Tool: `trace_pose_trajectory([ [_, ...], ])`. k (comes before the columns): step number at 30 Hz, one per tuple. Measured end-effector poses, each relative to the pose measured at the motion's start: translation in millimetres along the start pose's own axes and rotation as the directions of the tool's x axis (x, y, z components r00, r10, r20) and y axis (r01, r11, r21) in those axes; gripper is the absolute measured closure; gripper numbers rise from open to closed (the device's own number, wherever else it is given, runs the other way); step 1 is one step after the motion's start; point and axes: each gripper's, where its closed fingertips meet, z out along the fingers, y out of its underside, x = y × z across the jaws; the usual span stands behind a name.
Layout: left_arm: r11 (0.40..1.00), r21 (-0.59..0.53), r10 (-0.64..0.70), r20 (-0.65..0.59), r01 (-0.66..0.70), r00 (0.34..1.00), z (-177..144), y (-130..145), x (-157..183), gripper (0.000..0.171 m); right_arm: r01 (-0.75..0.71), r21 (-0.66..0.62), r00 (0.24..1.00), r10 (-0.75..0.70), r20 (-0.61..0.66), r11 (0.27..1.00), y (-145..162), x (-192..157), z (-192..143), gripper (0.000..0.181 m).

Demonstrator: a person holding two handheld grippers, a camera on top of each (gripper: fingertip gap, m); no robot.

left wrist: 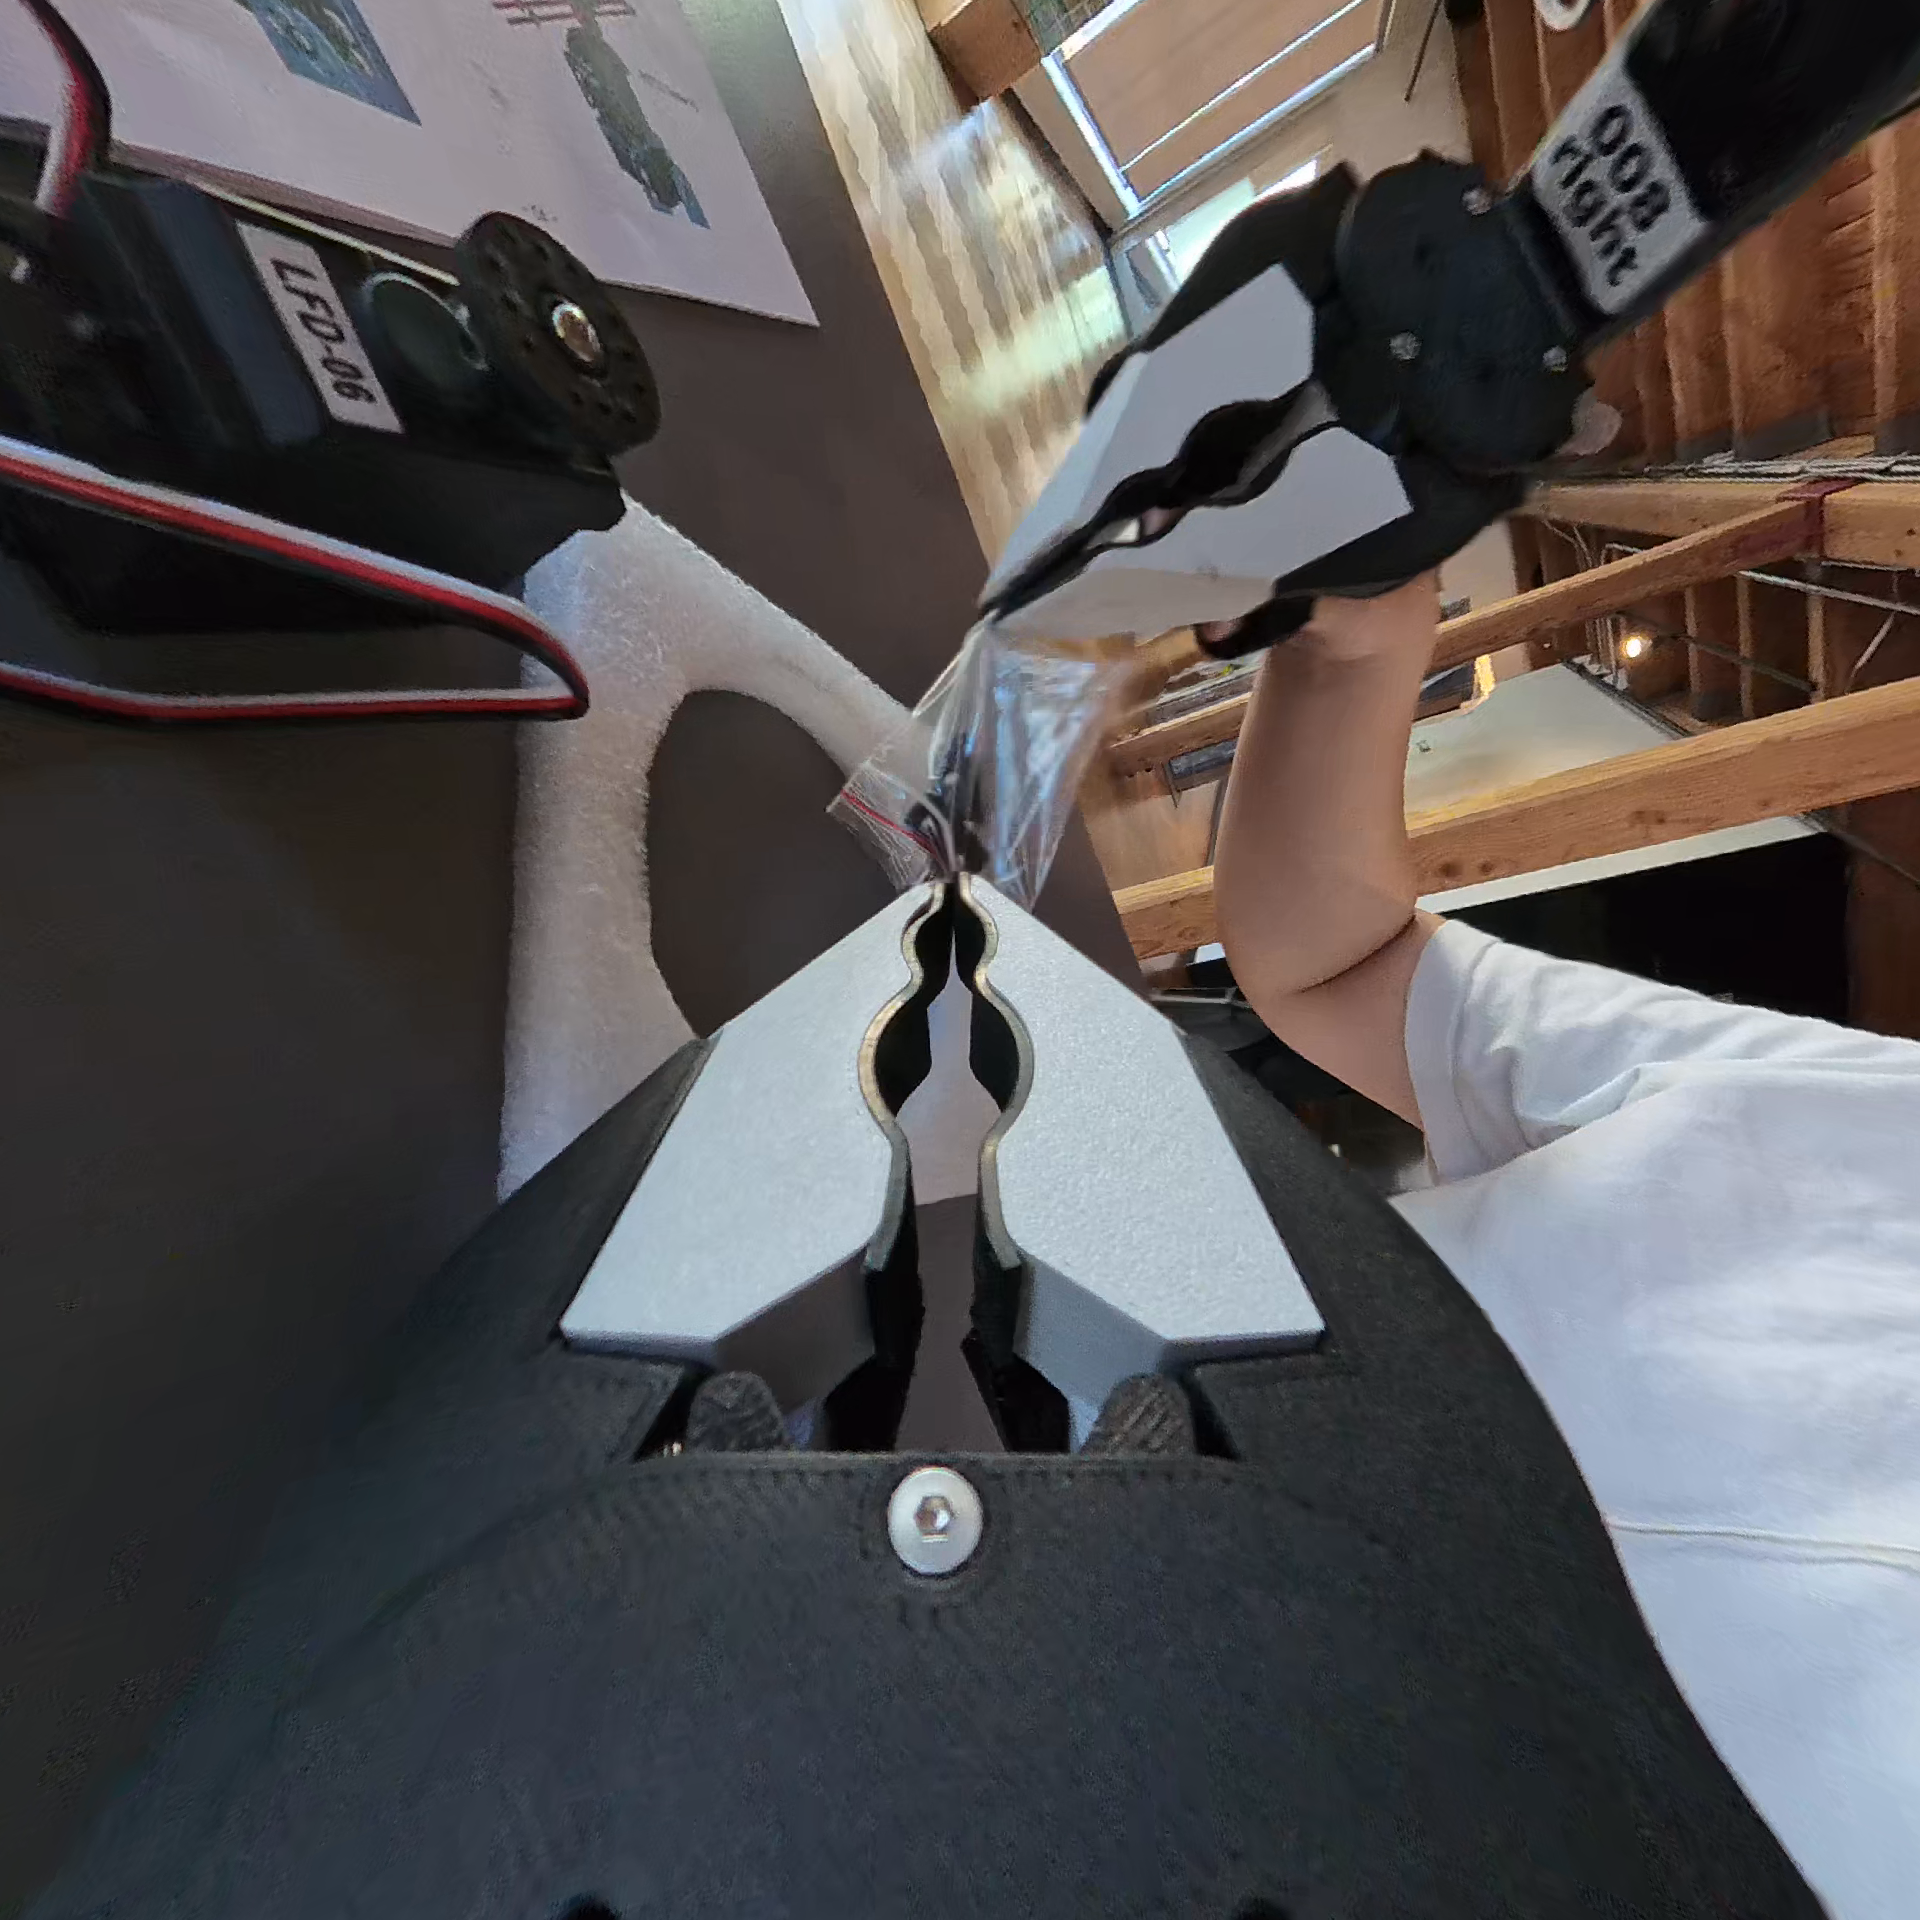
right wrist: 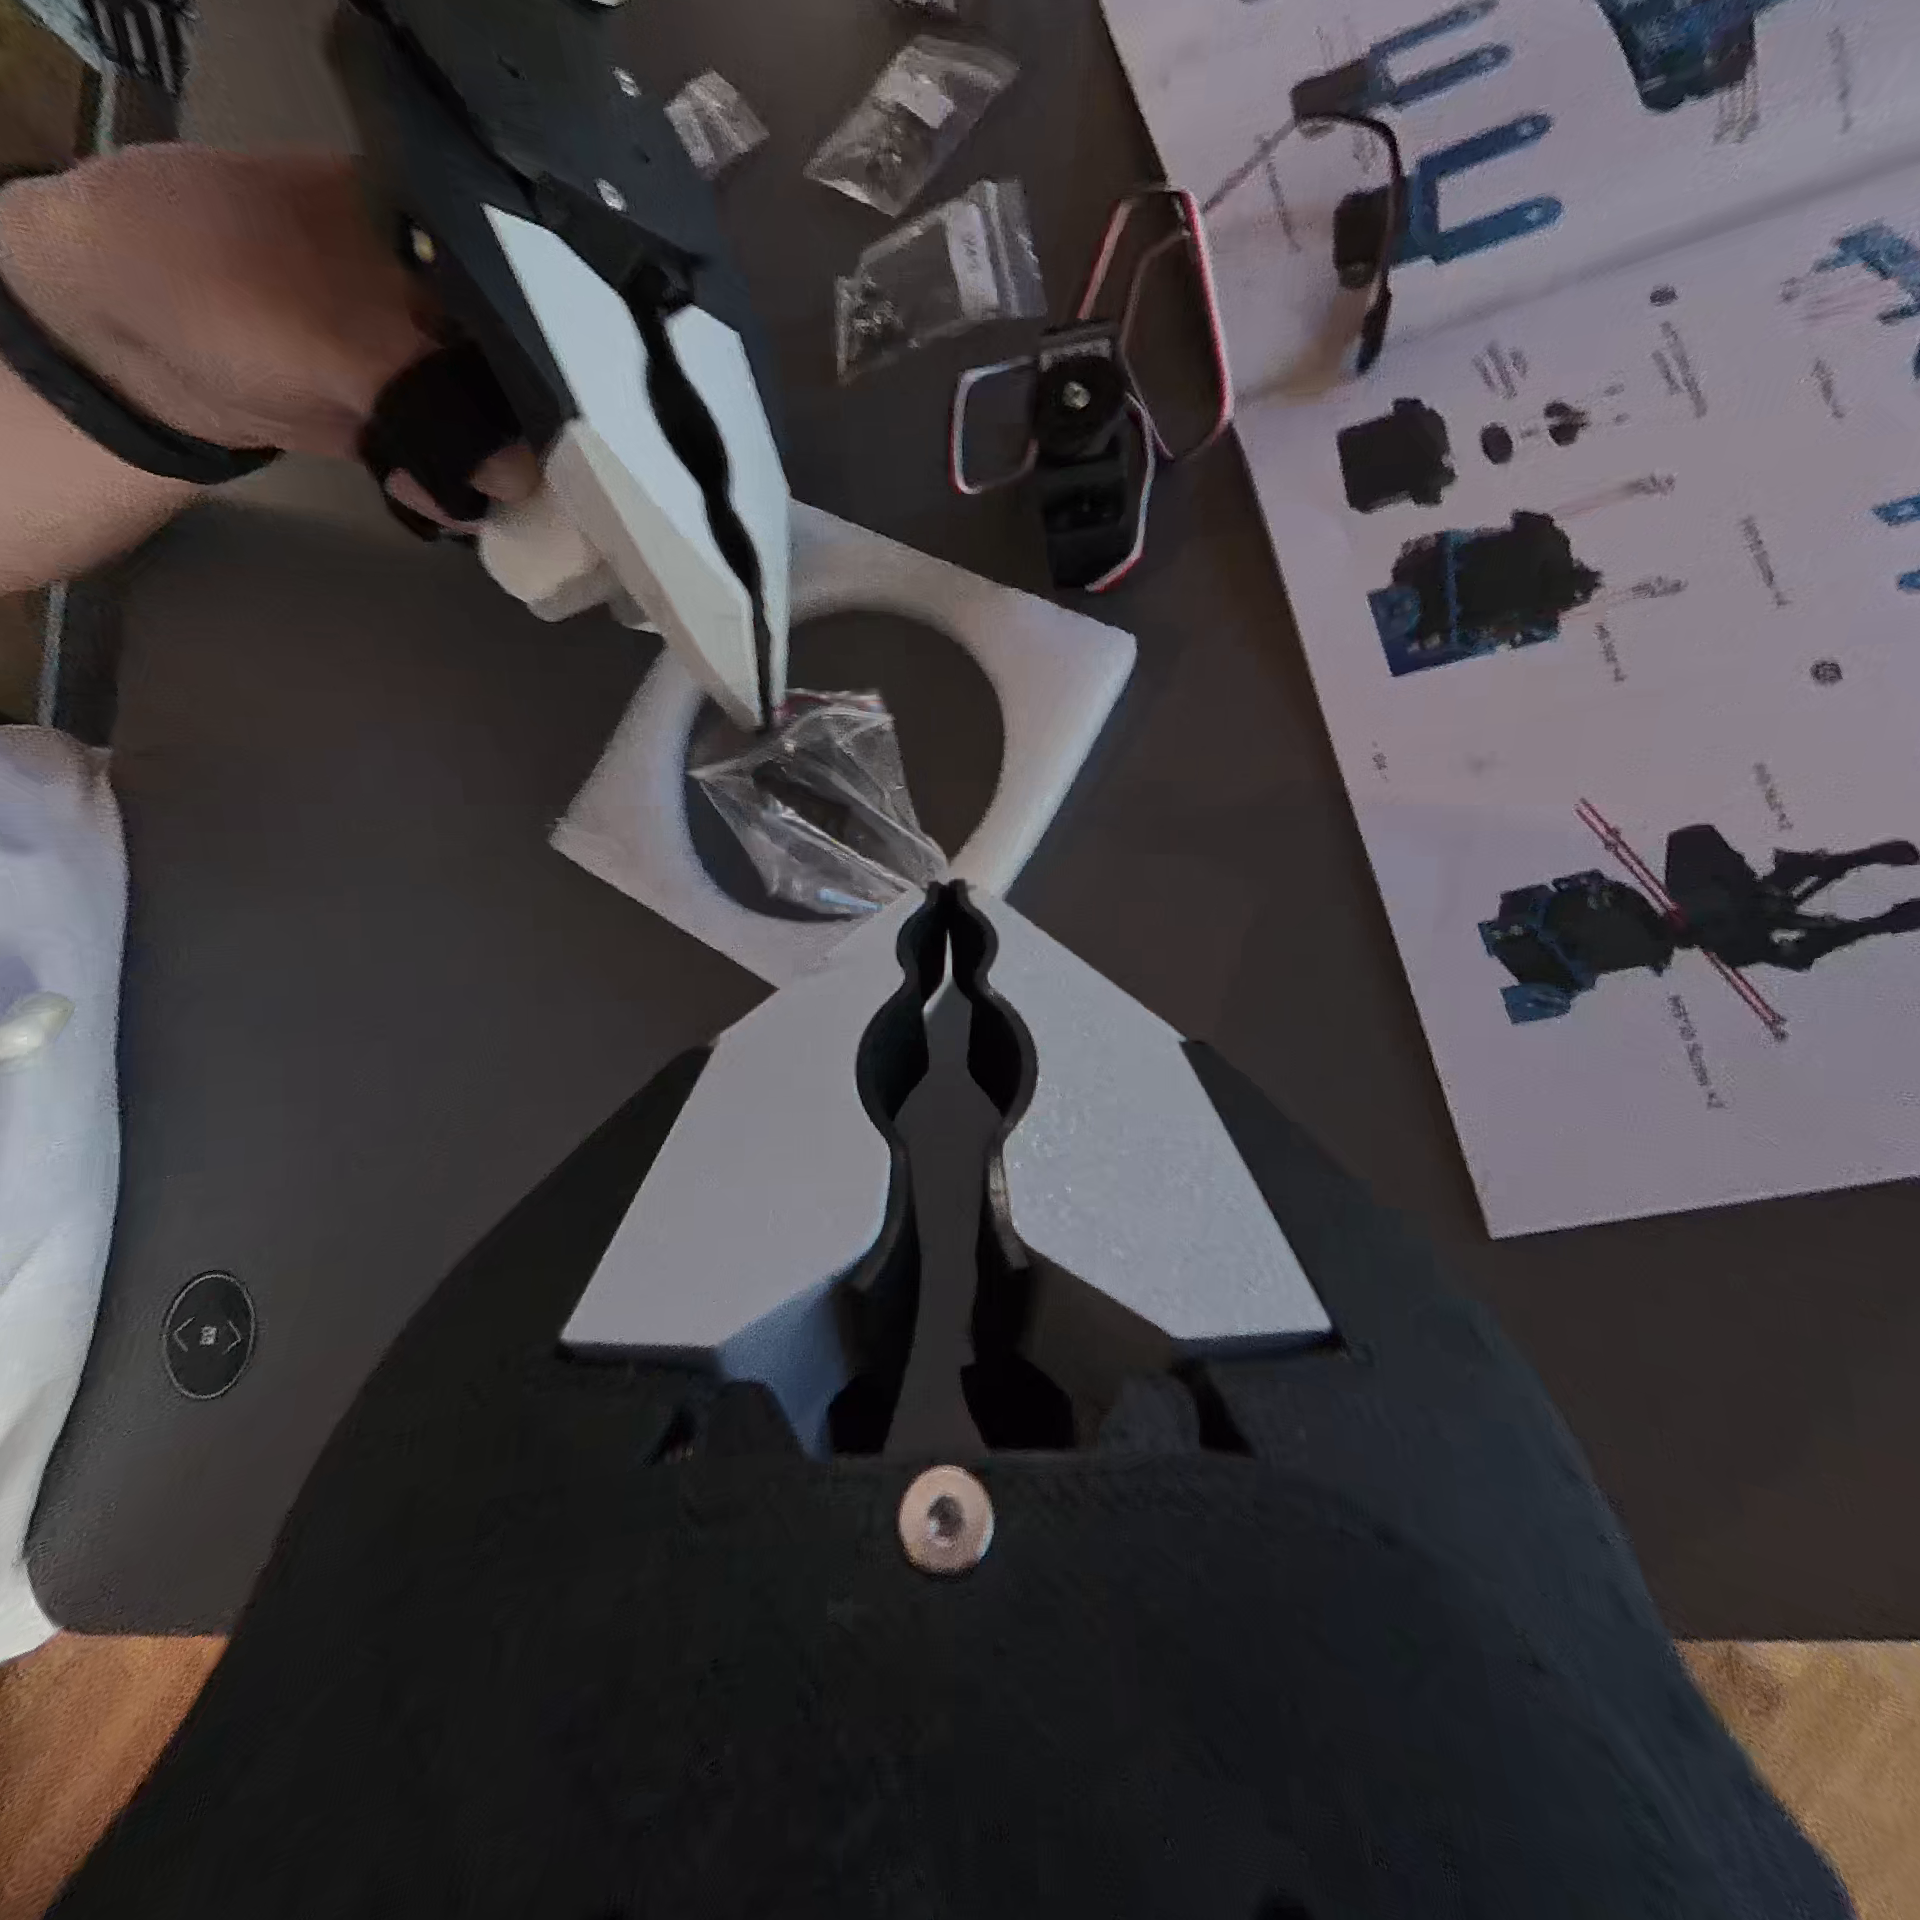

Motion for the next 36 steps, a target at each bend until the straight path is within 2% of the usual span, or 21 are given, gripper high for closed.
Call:
trace_pose_trajectory([
  [3,1.000,0.000,-0.005,-0.010,0.005,1.000,2,0,0,0.171,-0.027,-0.068,1.000,0.028,0.007,0.997,14,3,8,0.181],
  [5,1.000,0.007,-0.016,-0.027,0.016,1.000,2,1,0,0.171,0.007,-0.027,1.000,-0.007,-0.010,1.000,8,2,3,0.181],
  [8,0.998,0.034,-0.047,-0.080,0.050,0.996,0,-2,4,0.171,-0.056,0.002,0.998,0.055,0.019,0.998,6,1,0,0.181],
  [10,0.997,0.049,-0.056,-0.098,0.061,0.994,-2,-3,5,0.171,0.028,0.037,0.999,-0.028,-0.016,0.999,-1,-5,-5,0.181],
  [12,0.995,0.063,-0.073,-0.126,0.081,0.989,-4,-6,6,0.171,0.001,0.014,1.000,-0.001,-0.006,1.000,5,-2,0,0.181],
  [13,0.995,0.062,-0.075,-0.127,0.083,0.989,-4,-6,6,0.171,-0.037,-0.015,0.999,0.038,0.021,0.999,10,-5,1,0.181],
  [16,0.996,0.060,-0.063,-0.107,0.070,0.992,-3,-5,4,0.171,0.054,0.037,0.998,-0.052,-0.042,0.998,-3,-7,-8,0.181],
  [18,0.995,0.059,-0.074,-0.122,0.082,0.990,-3,-6,6,0.171,0.002,-0.011,1.000,-0.003,-0.012,1.000,6,-6,-4,0.181],
  [20,0.996,0.057,-0.070,-0.101,0.076,0.992,-4,-5,3,0.171,0.035,0.043,0.999,-0.036,0.016,0.998,-4,-18,-7,0.181],
  [21,0.996,0.060,-0.067,-0.096,0.073,0.993,-5,-5,2,0.171,0.065,0.048,0.997,-0.063,-0.041,0.997,-4,-9,-6,0.181],
  [23,0.995,0.050,-0.083,-0.112,0.089,0.990,-3,-5,4,0.171,-0.041,-0.028,0.999,0.041,0.002,0.999,10,-4,3,0.181],
  [26,0.997,0.043,-0.065,-0.079,0.069,0.995,-2,-3,0,0.171,0.046,0.008,0.998,-0.046,-0.035,0.999,2,-8,-1,0.181],
  [28,0.995,0.047,-0.079,-0.090,0.083,0.993,-2,-4,1,0.171,-0.035,-0.004,0.999,0.035,-0.006,0.999,7,-3,1,0.181],
  [29,0.995,0.047,-0.081,-0.087,0.085,0.993,-3,-4,0,0.171,-0.043,-0.015,0.999,0.043,0.016,0.999,9,-8,2,0.181],
  [31,0.996,0.048,-0.077,-0.066,0.080,0.995,-4,-4,-4,0.171,0.046,0.004,0.999,-0.045,-0.017,0.999,4,-11,1,0.181],
  [32,0.995,0.048,-0.081,-0.065,0.084,0.995,-4,-4,-4,0.171,0.031,0.003,0.999,-0.031,-0.036,1.000,4,-5,2,0.181],
  [34,0.995,0.045,-0.090,-0.067,0.093,0.994,-3,-3,-4,0.171,-0.027,-0.029,1.000,0.027,0.012,0.999,6,-10,3,0.181],
  [36,0.995,0.047,-0.089,-0.072,0.093,0.993,-3,-3,-4,0.171,0.053,0.049,0.998,-0.054,0.022,0.997,-12,-22,-5,0.181],
])
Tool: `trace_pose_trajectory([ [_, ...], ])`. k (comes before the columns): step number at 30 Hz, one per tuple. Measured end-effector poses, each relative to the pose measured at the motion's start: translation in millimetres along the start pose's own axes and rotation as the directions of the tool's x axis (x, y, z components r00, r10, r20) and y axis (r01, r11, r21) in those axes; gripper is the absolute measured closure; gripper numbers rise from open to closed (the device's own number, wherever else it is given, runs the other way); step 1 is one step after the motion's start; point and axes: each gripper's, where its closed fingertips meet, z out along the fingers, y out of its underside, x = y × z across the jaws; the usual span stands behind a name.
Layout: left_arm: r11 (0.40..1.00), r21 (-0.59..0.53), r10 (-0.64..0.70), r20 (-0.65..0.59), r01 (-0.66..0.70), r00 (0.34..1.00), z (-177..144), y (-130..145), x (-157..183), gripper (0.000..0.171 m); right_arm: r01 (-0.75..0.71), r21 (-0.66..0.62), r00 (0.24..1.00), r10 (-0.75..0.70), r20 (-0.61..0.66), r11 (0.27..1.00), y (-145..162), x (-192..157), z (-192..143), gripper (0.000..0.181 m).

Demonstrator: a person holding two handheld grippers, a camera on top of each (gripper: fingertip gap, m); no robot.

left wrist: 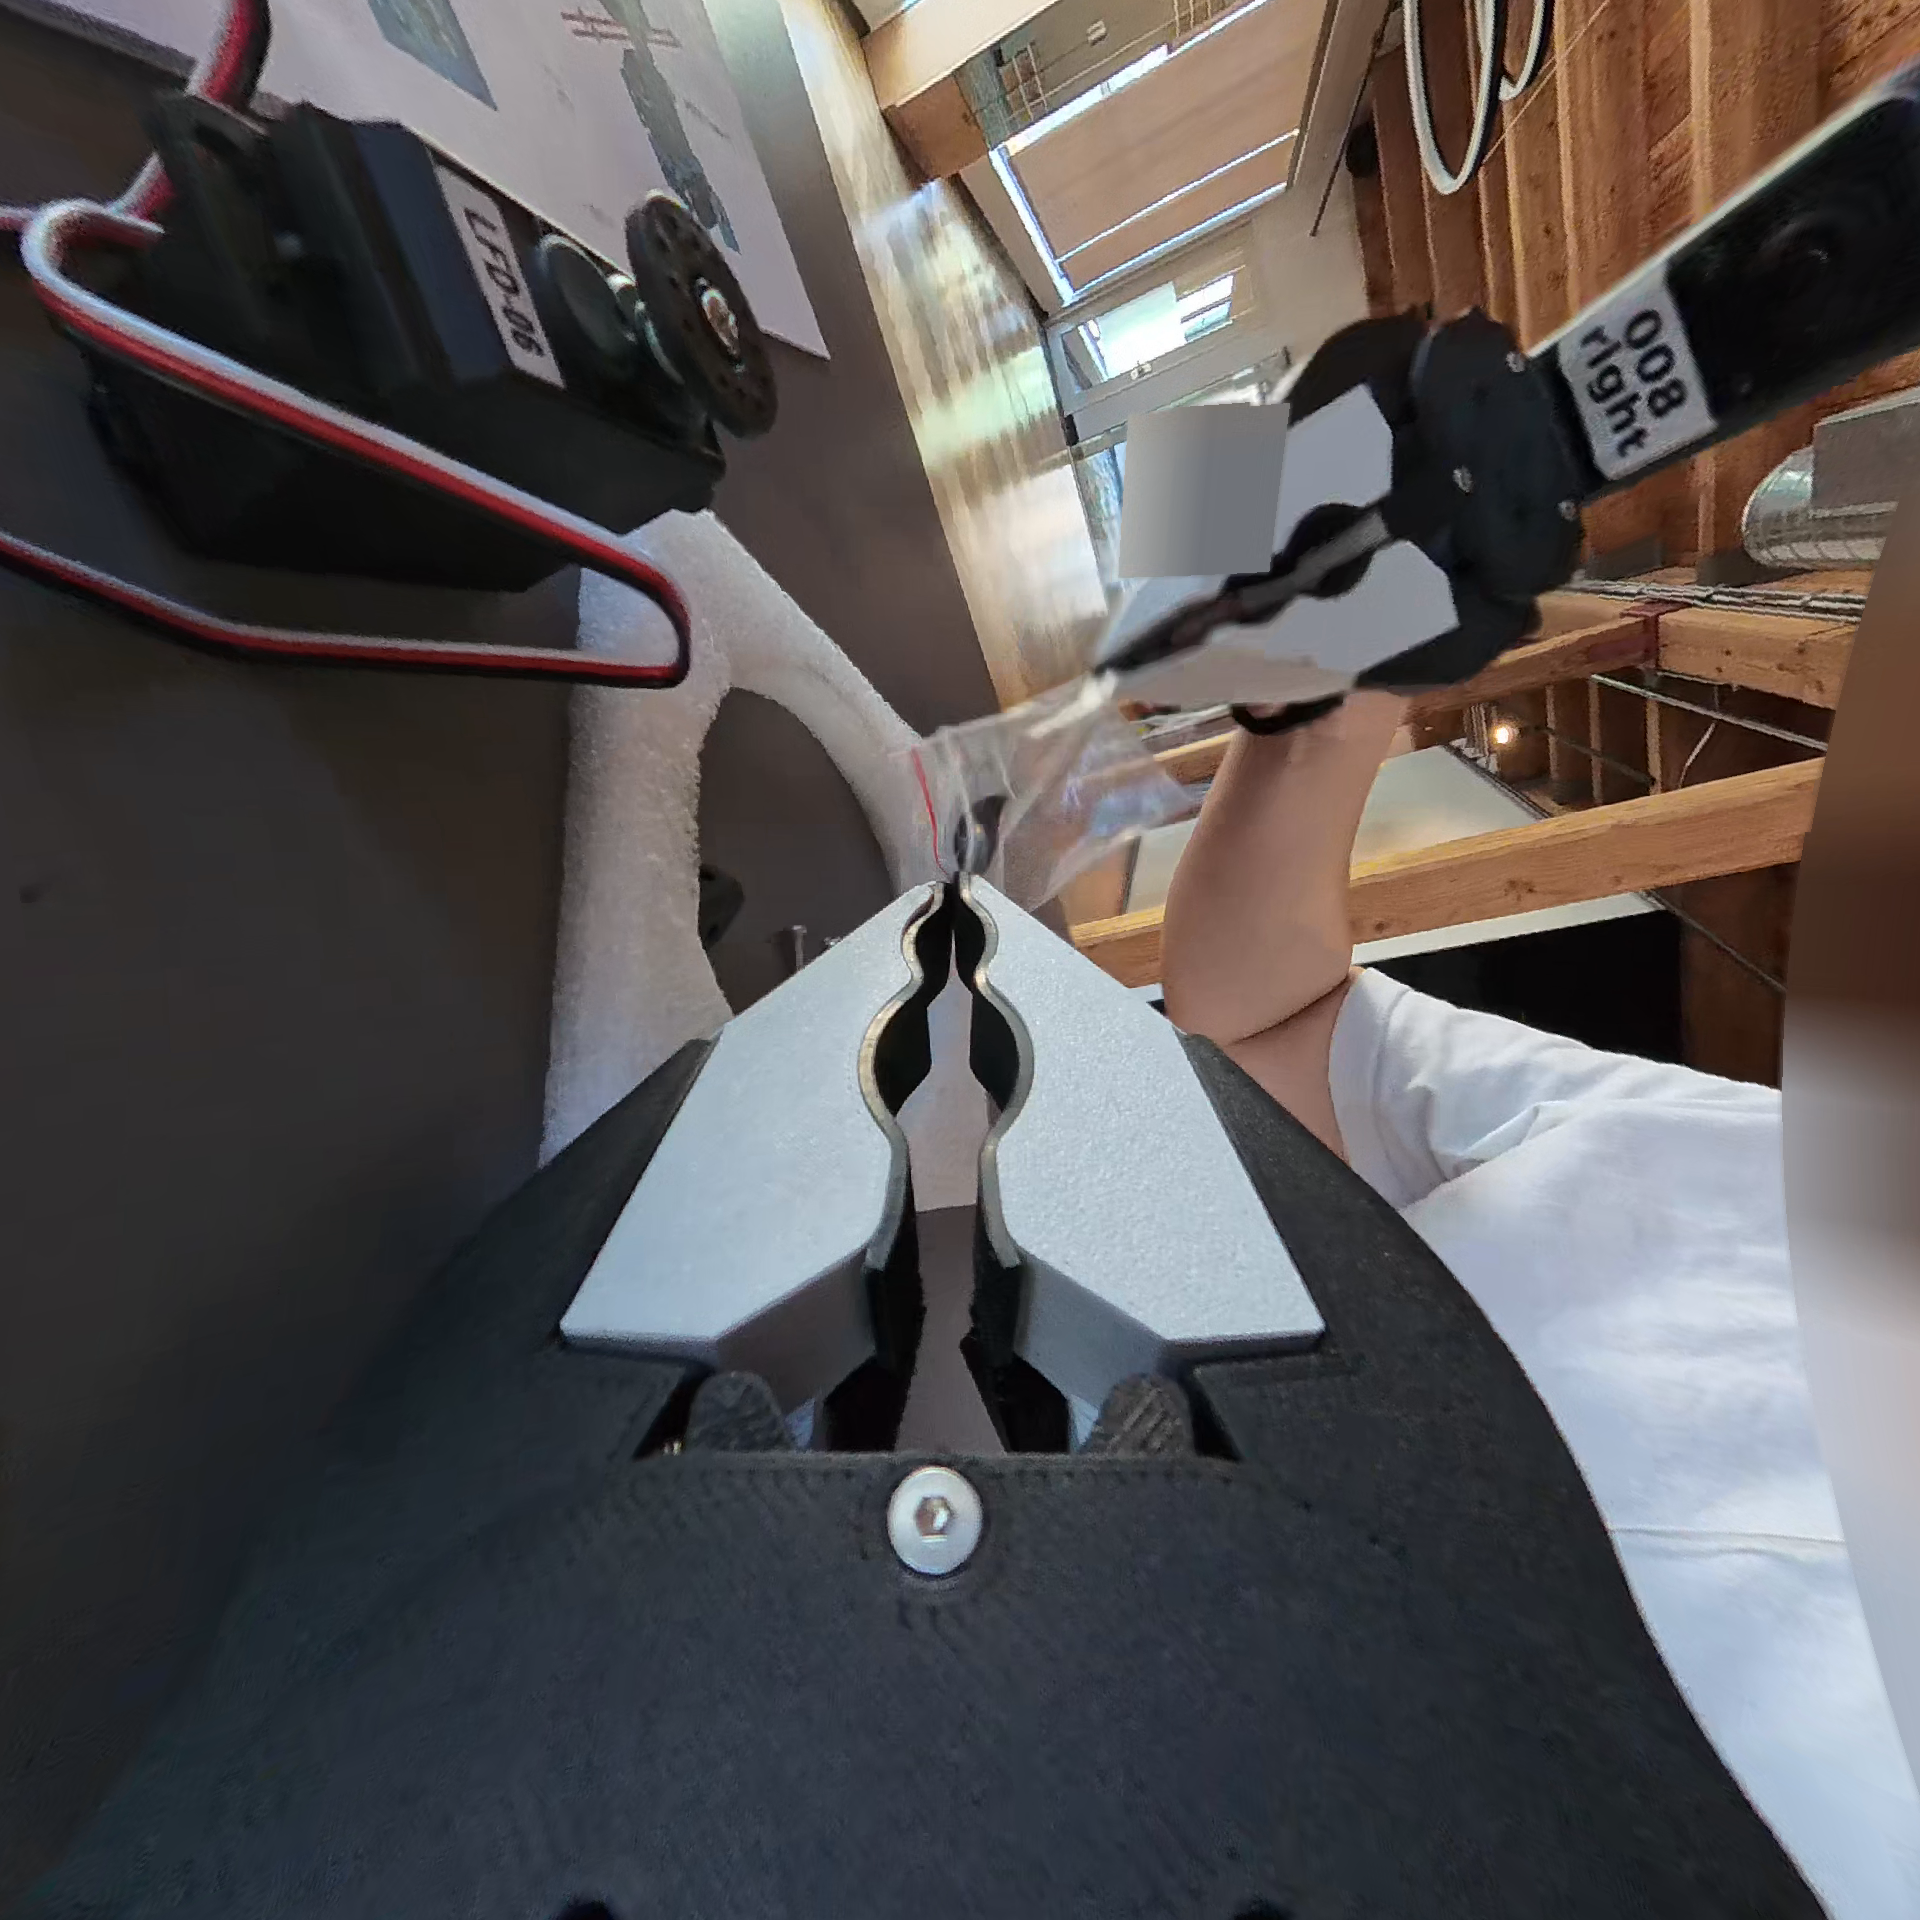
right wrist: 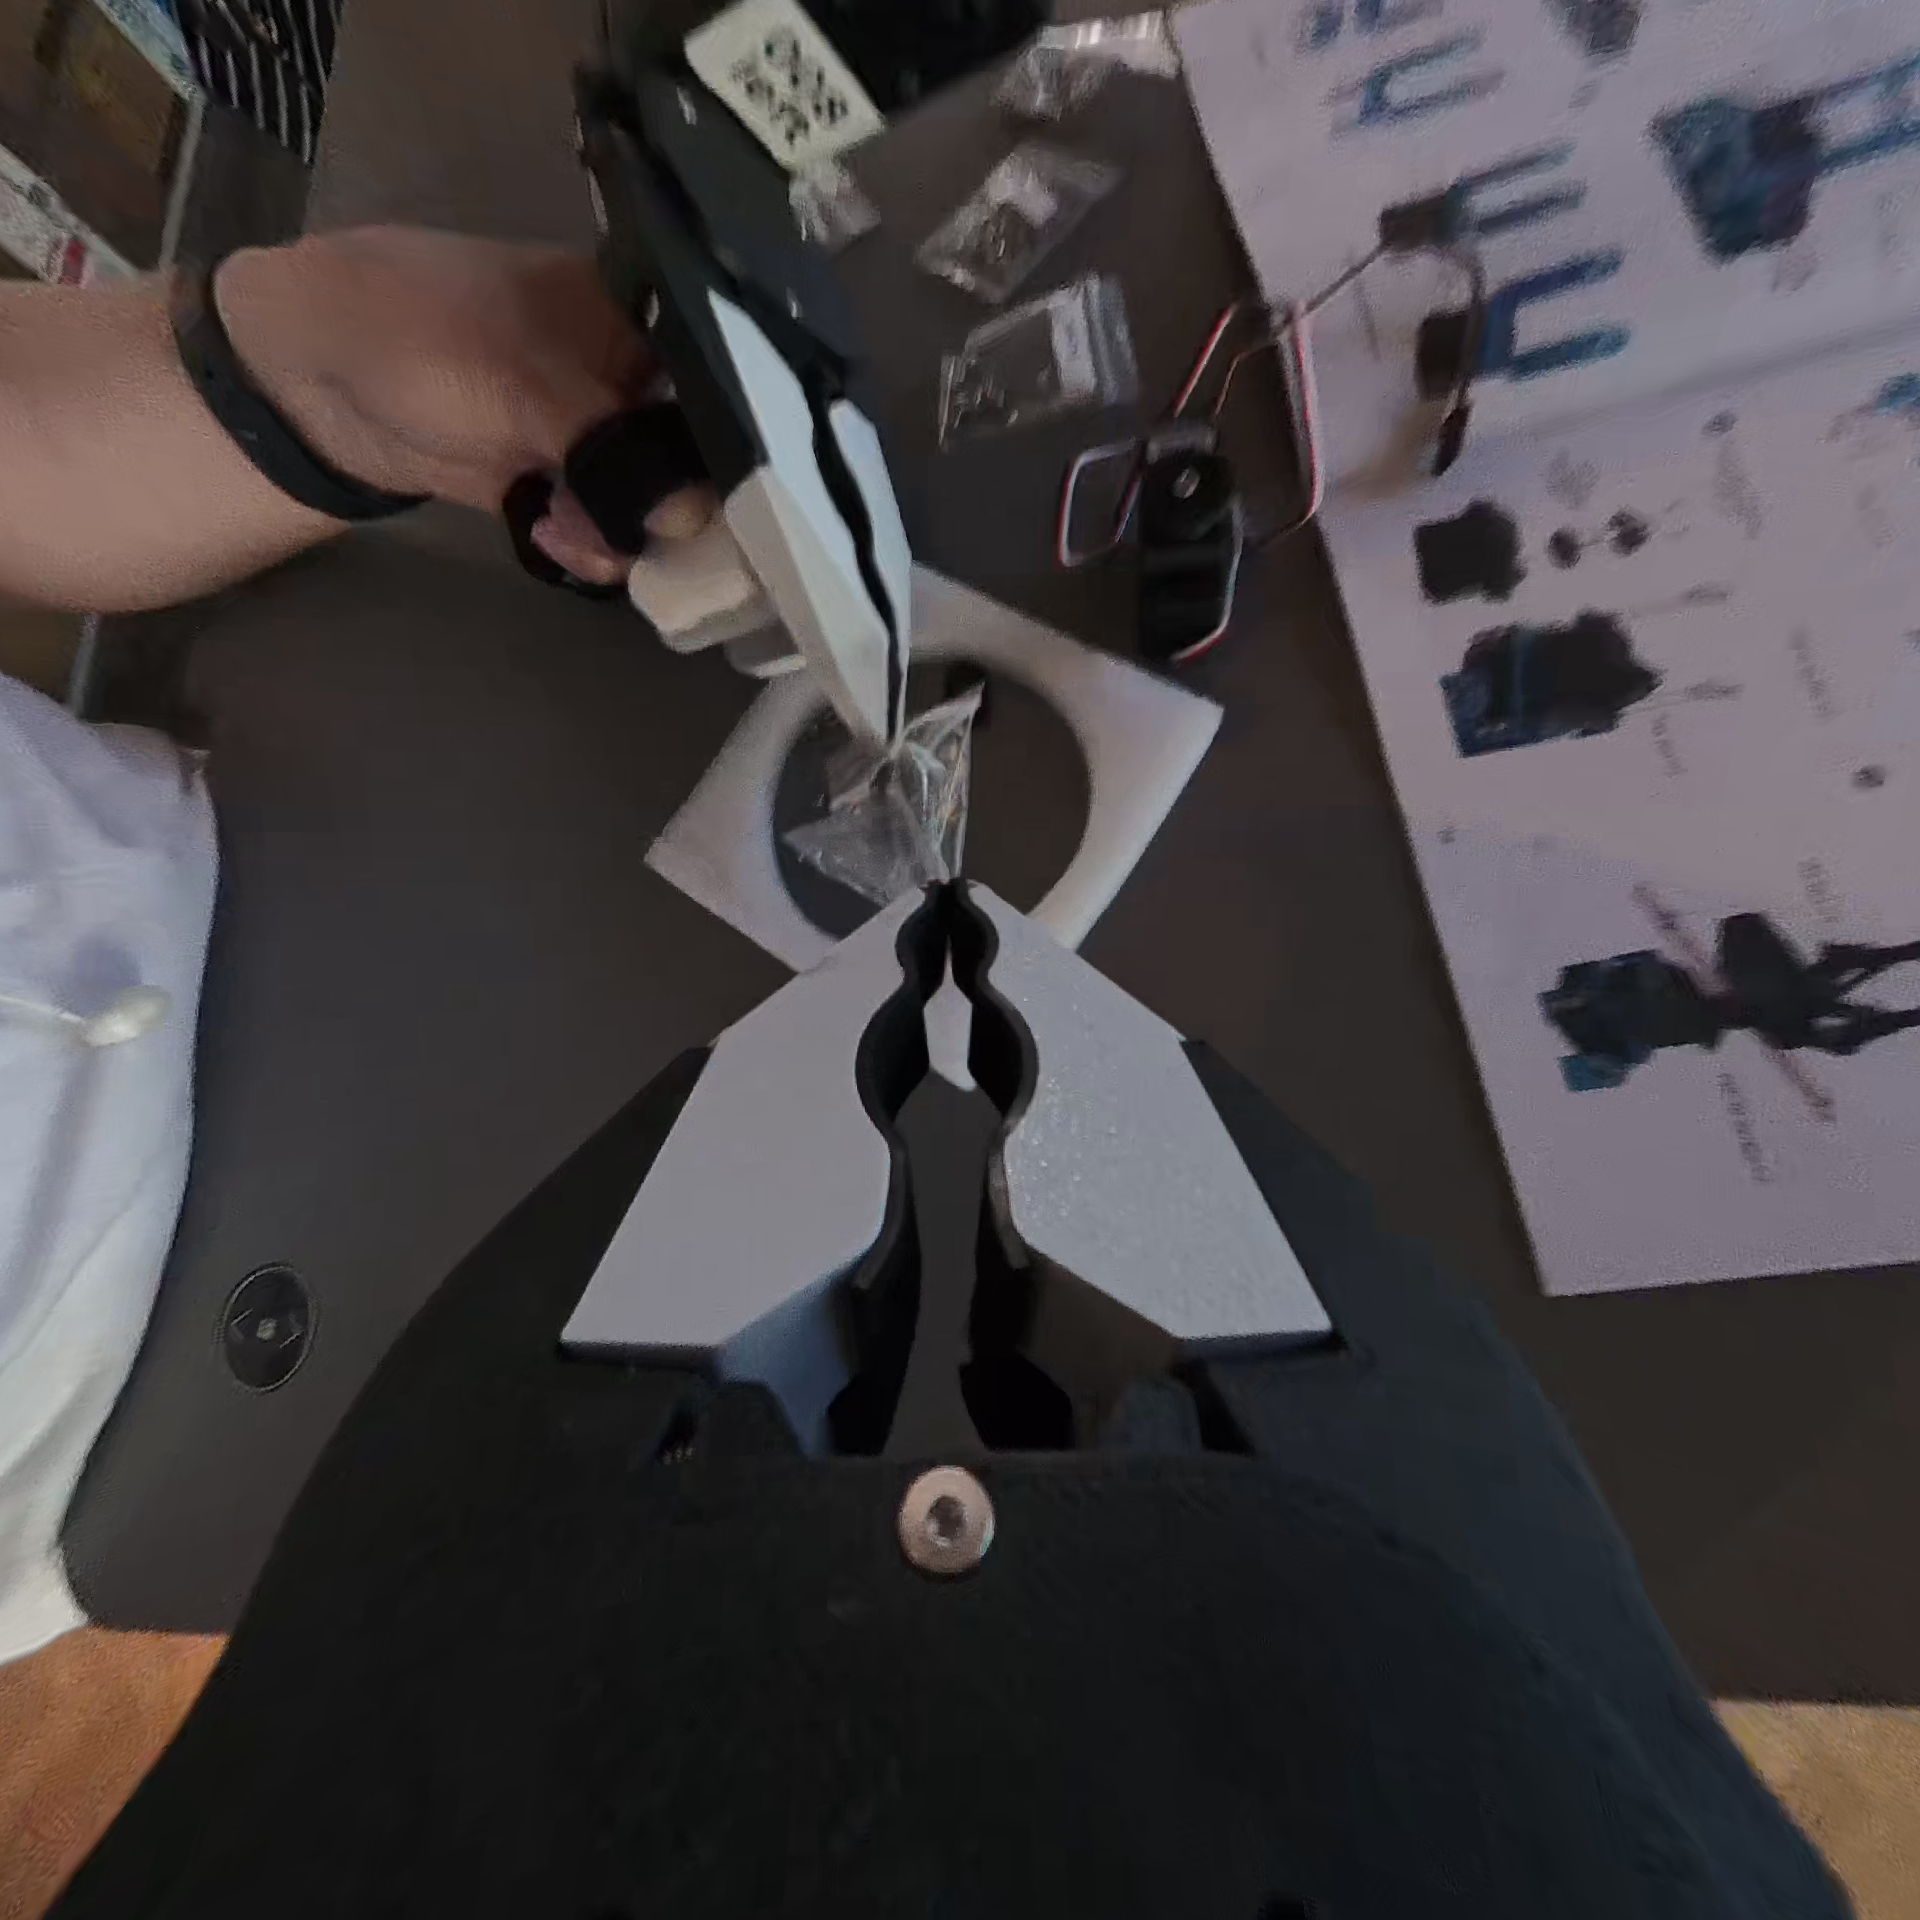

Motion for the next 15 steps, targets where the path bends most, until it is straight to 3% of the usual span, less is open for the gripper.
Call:
trace_pose_trajectory([
  [3,0.999,0.014,-0.036,-0.080,0.037,0.996,-1,-1,10,0.171,-0.084,-0.096,0.996,0.081,-0.033,0.992,17,19,3,0.181],
  [6,0.998,0.027,-0.051,-0.128,0.055,0.990,-3,0,14,0.171,-0.029,-0.096,1.000,0.027,-0.016,0.995,13,11,0,0.181],
  [8,0.994,0.055,-0.085,-0.203,0.098,0.976,-8,-4,21,0.171,-0.079,-0.047,0.997,0.080,0.014,0.996,5,13,-4,0.181],
  [13,0.991,0.080,-0.080,-0.313,0.110,0.947,-11,-9,35,0.171,-0.067,-0.205,0.996,0.078,0.047,0.977,23,-1,7,0.181],
  [15,0.991,0.079,-0.081,-0.289,0.108,0.954,-10,-8,30,0.171,-0.113,-0.212,0.991,0.125,0.048,0.971,22,0,7,0.181],
])
